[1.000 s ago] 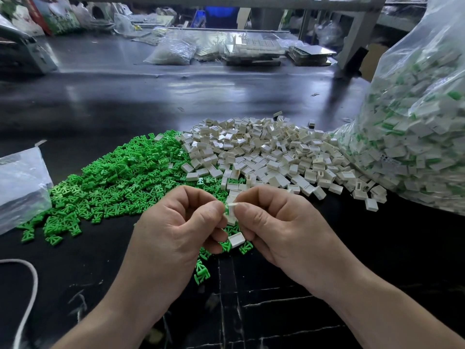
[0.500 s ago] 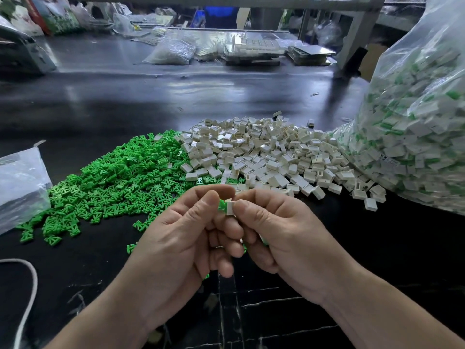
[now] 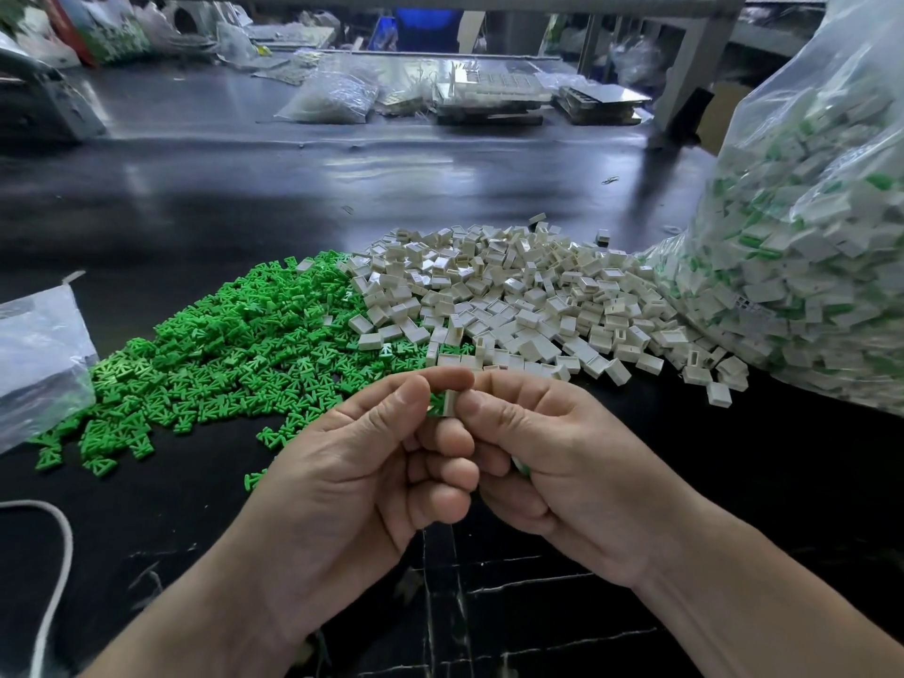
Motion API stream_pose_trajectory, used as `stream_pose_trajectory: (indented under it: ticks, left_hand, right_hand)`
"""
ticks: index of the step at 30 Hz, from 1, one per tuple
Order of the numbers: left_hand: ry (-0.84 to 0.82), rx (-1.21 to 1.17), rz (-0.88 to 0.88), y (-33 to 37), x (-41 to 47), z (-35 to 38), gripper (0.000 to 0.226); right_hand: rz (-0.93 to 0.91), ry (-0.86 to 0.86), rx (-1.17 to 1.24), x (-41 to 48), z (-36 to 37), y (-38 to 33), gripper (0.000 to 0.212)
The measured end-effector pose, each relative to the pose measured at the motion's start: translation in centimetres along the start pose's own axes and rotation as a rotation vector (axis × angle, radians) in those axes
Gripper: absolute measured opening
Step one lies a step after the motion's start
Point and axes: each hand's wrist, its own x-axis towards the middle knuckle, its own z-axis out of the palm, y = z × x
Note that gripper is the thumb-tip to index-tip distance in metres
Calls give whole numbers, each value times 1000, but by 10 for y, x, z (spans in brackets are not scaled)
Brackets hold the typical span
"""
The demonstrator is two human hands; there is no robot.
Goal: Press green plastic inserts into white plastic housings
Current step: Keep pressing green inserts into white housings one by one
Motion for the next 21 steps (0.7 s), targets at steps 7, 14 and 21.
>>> stream_pose_trajectory:
  ticks: [7, 14, 21]
  left_hand:
    - [41, 20, -6, -1, 0, 1, 31]
    - [-12, -42, 69, -8, -3, 5, 33]
    - [-40, -55, 102, -12, -2, 6, 34]
  right_hand:
    - [36, -36, 5, 0, 0, -4, 22]
    - [-7, 13, 14, -2, 10, -4, 23]
    - [-37, 10, 33, -5, 13, -5, 19]
